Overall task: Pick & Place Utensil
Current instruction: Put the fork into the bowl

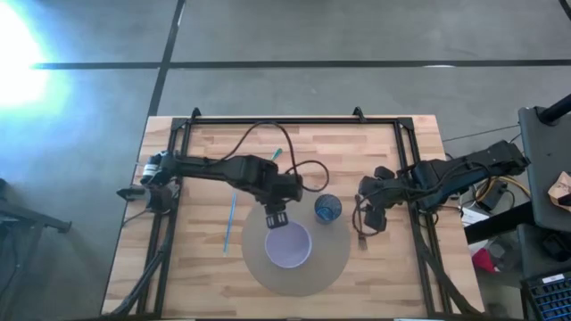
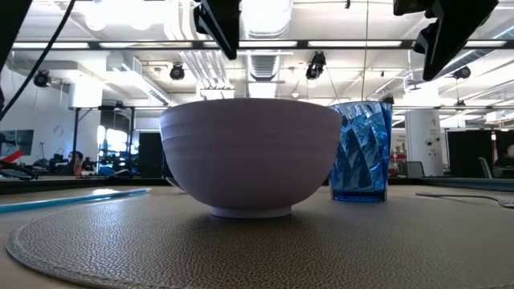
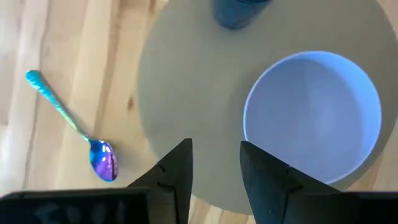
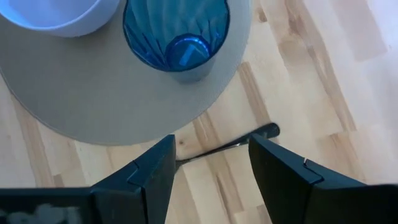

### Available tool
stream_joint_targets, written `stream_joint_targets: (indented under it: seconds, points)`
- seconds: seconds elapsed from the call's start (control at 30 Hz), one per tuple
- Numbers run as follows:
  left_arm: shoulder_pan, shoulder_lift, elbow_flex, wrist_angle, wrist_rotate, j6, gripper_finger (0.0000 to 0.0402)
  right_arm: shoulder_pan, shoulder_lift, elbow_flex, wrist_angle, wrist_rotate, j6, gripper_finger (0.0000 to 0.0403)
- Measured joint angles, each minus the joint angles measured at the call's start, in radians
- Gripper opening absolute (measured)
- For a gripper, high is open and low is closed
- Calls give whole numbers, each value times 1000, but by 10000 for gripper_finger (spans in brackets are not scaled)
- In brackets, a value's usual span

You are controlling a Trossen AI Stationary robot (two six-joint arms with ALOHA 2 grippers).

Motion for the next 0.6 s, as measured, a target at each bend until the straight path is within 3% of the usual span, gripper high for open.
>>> stream_joint_targets:
  seconds: [0.3,0.6]
  points:
    - [0,-110,-94,10,-100,-47,124,77,0,-2,0,3,159,201]
    - [1,-284,-342,161,-120,-86,123,124,0,-2,-3,4,365,201]
